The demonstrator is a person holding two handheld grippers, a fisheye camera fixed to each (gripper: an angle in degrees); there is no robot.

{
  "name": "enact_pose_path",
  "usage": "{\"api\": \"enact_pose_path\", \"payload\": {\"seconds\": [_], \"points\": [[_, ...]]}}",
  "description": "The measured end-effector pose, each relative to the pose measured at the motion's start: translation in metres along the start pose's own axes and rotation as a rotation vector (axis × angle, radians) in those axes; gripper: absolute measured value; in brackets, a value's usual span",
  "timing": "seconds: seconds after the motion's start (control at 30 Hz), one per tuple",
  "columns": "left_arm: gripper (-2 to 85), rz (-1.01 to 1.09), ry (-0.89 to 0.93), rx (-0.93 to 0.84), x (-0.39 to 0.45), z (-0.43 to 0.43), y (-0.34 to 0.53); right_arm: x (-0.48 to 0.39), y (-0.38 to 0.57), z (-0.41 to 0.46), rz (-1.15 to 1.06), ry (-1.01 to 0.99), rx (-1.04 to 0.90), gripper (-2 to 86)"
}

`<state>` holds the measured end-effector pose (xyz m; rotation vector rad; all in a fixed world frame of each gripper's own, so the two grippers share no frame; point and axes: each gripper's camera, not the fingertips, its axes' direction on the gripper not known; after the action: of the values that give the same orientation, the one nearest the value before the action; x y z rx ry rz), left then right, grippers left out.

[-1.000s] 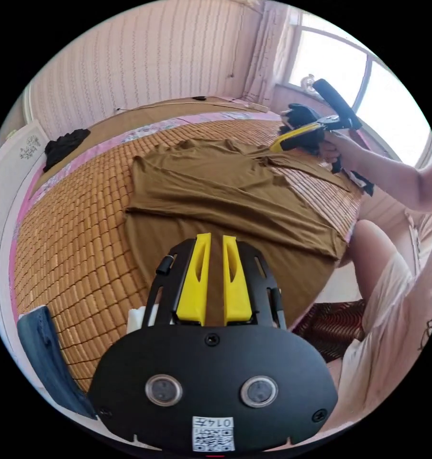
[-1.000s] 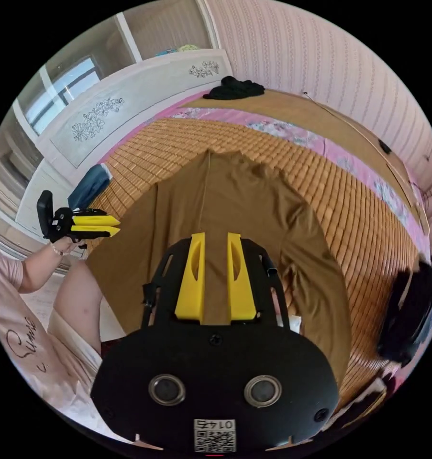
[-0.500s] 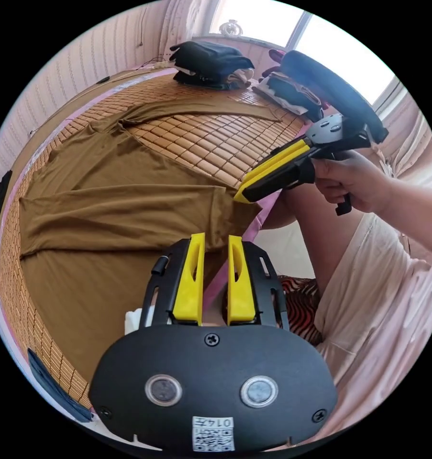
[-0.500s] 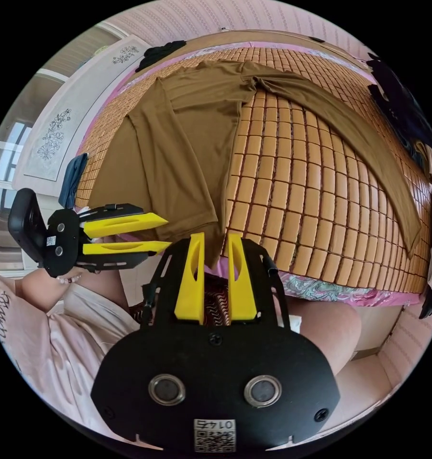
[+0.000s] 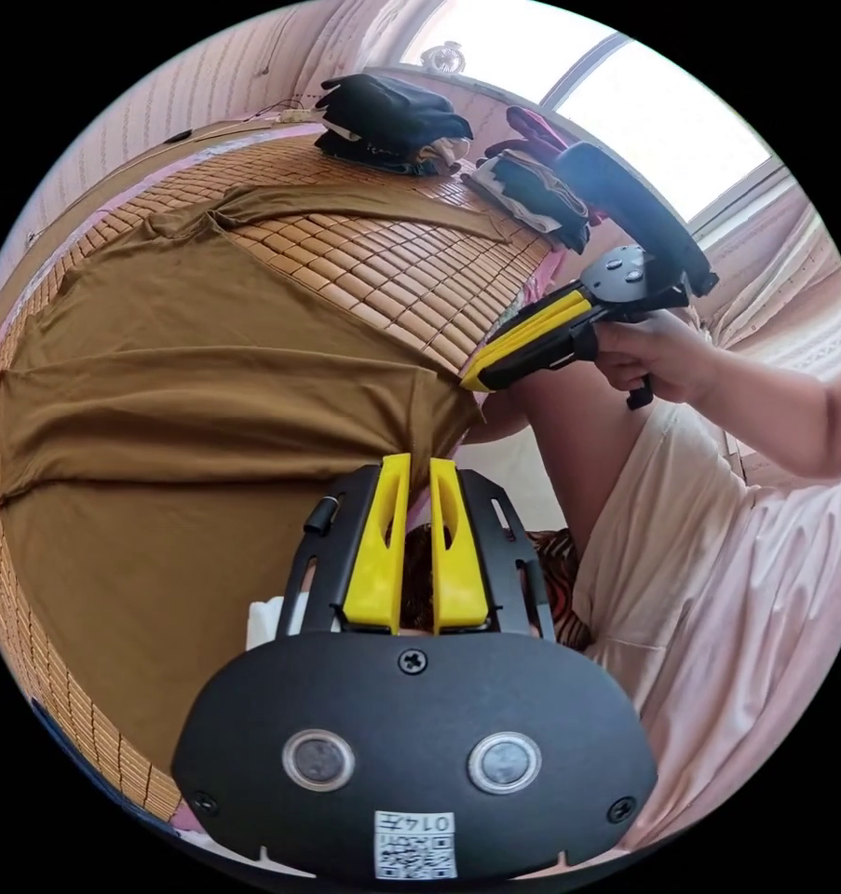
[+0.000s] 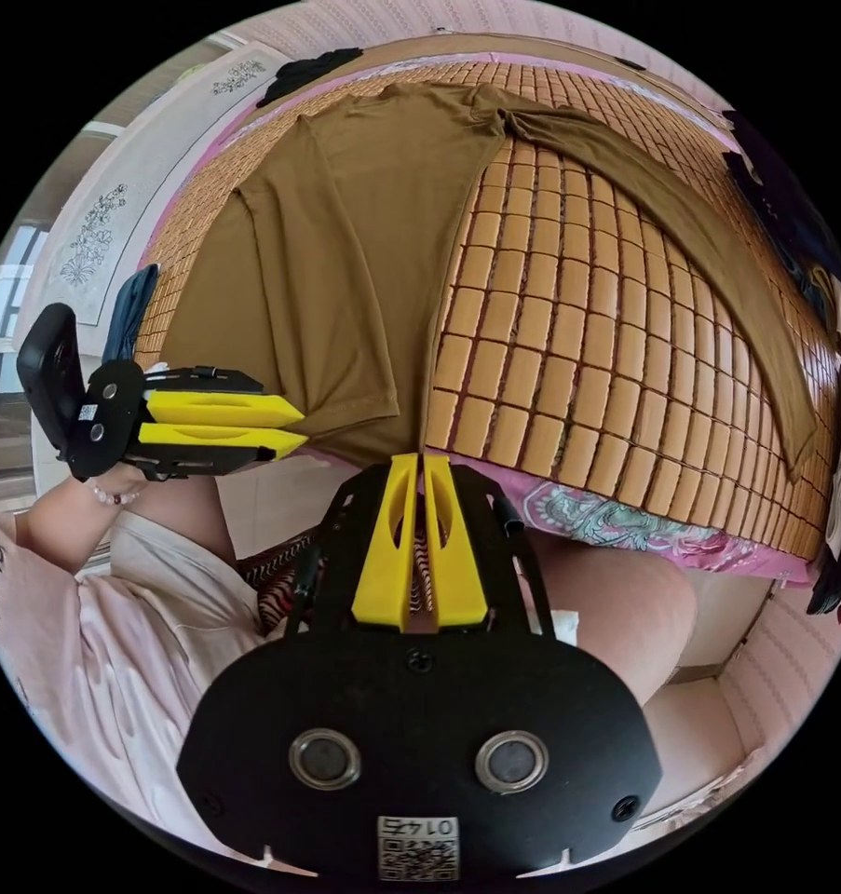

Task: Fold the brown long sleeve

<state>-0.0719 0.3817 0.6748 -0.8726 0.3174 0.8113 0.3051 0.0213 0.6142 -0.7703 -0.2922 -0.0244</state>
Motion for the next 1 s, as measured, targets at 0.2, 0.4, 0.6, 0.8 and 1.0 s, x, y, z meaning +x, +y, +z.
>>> {"api": "enact_pose_path", "payload": {"seconds": [0.2, 0.4, 0.6, 0.8, 1.0], "points": [[4.4, 0.04, -0.041, 0.044, 0.001, -0.016, -0.02, 0.036, 0.023, -0.022, 0.112, 0.074, 0.209, 5.6], [4.5, 0.137, -0.128, 0.069, -0.003, -0.018, -0.083, 0.124, 0.066, -0.035, 0.51, 0.216, 0.585, 9.5], [5.0, 0.159, -0.134, 0.075, -0.001, -0.005, -0.166, 0.191, 0.111, -0.002, 0.866, 0.237, 0.731, 10.5], [5.9, 0.149, -0.027, 0.064, 0.014, 0.021, -0.244, 0.203, 0.141, 0.023, 0.915, 0.301, 0.779, 9.5], [7.5, 0.299, -0.044, 0.038, 0.058, 0.055, -0.318, 0.216, 0.151, 0.048, 0.937, 0.274, 0.726, 5.9]]}}
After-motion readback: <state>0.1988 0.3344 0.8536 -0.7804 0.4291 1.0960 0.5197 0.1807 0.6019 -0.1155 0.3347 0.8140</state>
